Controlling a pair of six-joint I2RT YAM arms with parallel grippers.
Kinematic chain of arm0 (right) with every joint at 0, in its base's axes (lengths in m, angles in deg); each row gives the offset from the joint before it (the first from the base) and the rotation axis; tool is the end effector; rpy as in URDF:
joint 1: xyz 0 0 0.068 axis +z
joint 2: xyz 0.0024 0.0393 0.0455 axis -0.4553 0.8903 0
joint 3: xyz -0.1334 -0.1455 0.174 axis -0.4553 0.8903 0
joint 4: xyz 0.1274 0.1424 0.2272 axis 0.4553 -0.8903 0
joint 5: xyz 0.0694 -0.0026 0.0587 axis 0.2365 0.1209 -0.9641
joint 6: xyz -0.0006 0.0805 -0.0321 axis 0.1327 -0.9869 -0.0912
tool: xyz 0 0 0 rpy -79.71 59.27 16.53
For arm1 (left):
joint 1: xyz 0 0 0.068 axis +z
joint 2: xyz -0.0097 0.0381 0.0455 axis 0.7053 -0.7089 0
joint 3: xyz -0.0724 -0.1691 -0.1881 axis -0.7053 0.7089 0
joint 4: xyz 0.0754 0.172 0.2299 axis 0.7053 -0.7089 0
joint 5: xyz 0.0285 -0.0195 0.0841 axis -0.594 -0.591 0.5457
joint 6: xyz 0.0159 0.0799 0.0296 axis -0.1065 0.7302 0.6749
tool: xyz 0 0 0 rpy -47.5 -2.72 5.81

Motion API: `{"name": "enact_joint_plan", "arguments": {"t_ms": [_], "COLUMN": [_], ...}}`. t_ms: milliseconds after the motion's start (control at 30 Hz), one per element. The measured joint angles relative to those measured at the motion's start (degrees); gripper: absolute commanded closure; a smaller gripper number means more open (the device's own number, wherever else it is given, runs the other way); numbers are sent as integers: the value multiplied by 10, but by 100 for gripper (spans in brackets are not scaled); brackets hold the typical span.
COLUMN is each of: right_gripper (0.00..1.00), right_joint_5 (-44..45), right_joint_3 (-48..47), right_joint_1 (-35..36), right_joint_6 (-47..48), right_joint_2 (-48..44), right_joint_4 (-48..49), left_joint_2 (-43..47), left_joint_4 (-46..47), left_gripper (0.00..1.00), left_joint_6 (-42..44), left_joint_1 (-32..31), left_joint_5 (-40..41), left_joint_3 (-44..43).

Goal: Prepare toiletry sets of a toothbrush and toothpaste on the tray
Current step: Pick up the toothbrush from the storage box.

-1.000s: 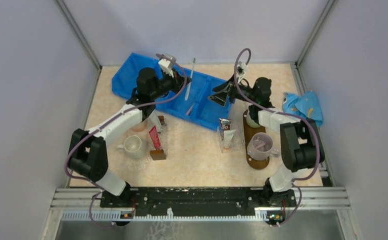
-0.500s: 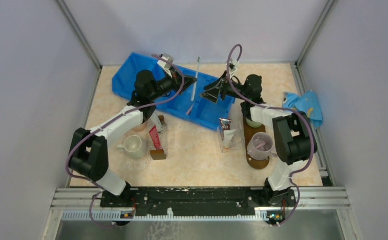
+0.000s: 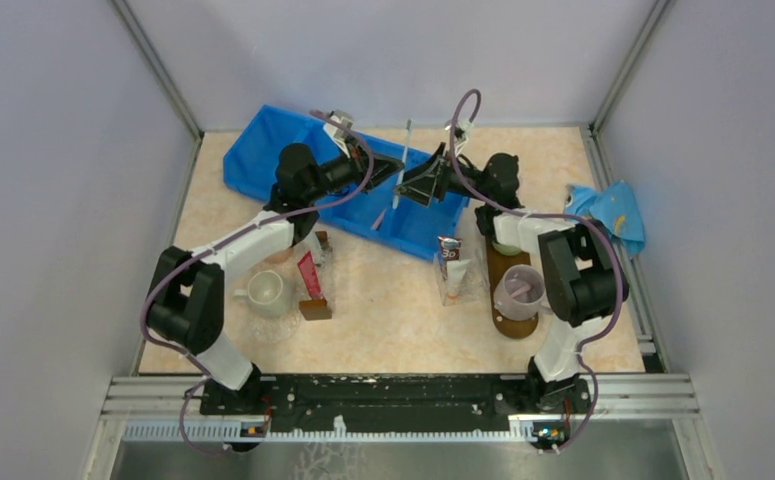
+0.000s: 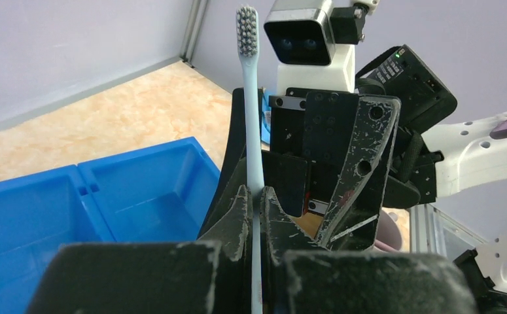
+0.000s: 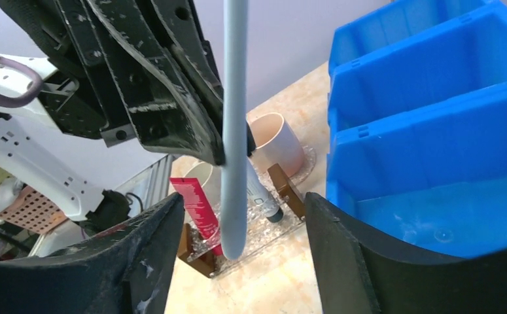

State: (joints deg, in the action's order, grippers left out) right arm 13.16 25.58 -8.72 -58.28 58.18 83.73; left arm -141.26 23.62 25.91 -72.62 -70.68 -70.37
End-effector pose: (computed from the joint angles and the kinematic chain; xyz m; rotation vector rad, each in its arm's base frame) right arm 0.3855 0.1954 0.2406 -0.6364 1.4797 1.4850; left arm 0.3737 -0.2457 0.3001 0.5587 1.4374 -1.1684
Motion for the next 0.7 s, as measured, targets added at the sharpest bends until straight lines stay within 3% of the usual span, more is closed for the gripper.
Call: {"name": "enact_joint_plan", "arguments": {"t_ms": [33,200,233,267,300,400,467,533,700], "right_gripper": [42,96,100,100,100,100,100,100,100], "right_joint_5": [-1,-9,-13,-18,-20,-25,-33,-43,-70], "right_joint_3": [0,-13,-15,-16,-17,-18,-18,-18,-18], "right_joint_1": [2,6,6,7,6,6,6,7,7], "right_joint_6": [-4,-18,-20,-23,-25,-33,-38,-39,-36], "right_joint_2": [0,6,7,7,7,7,7,7,7], "right_joint_4": [4,16,19,24,27,40,49,52,49], "left_joint_2": [-2,-10,-11,-11,-11,-11,-11,-7,-4], "left_joint_4": [2,24,28,30,34,49,59,70,120], "left_gripper": [100,100,100,99,92,62,48,40,35], "left_joint_6": [-3,-20,-19,-21,-23,-27,-32,-37,-91], "left_joint_1": [-1,-11,-13,-13,-13,-13,-13,-8,25], "left_joint_5": [-2,-8,-6,-7,-7,-6,-5,-7,-63], "left_joint_3": [0,0,0,0,0,3,9,24,41]}}
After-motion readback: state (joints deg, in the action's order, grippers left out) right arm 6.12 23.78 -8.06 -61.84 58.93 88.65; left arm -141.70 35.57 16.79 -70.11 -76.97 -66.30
